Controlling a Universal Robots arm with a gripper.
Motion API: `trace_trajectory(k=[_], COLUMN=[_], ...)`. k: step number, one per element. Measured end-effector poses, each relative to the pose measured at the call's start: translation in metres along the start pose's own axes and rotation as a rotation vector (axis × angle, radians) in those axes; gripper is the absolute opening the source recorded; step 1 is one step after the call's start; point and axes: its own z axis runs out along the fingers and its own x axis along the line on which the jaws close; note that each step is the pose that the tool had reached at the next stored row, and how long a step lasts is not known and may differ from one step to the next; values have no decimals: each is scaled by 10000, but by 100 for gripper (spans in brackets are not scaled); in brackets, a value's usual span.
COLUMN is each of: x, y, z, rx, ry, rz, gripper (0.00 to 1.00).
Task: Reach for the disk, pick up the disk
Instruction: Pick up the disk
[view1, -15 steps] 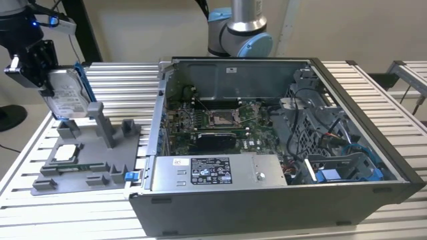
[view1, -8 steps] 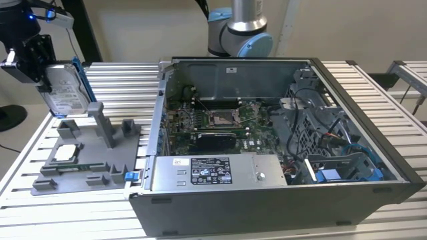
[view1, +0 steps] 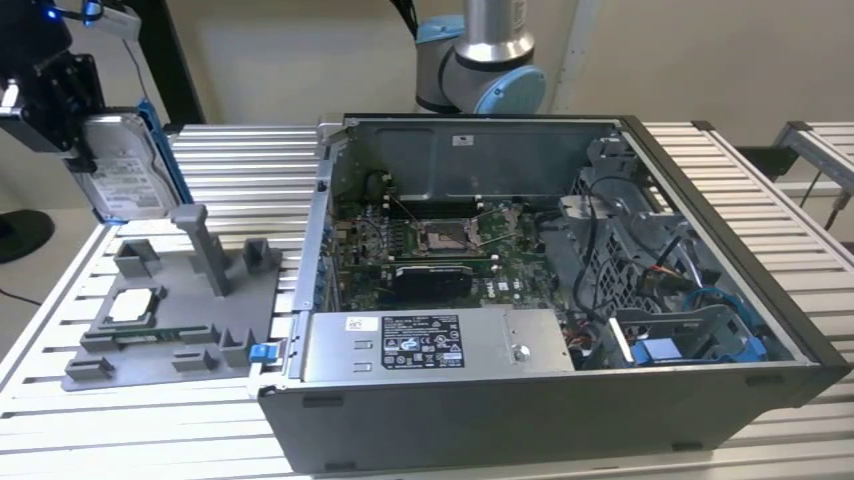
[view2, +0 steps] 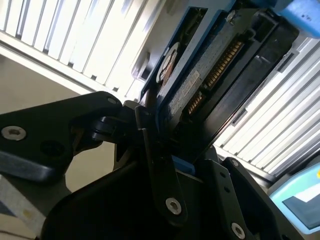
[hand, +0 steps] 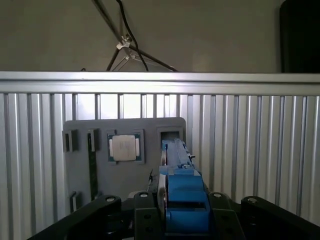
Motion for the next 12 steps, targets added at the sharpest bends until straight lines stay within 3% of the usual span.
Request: trace_trajectory(k=[12], x=[-1], y=[2], z=[-143], rx=[0], ry=[0], rz=[-1], gripper=[0])
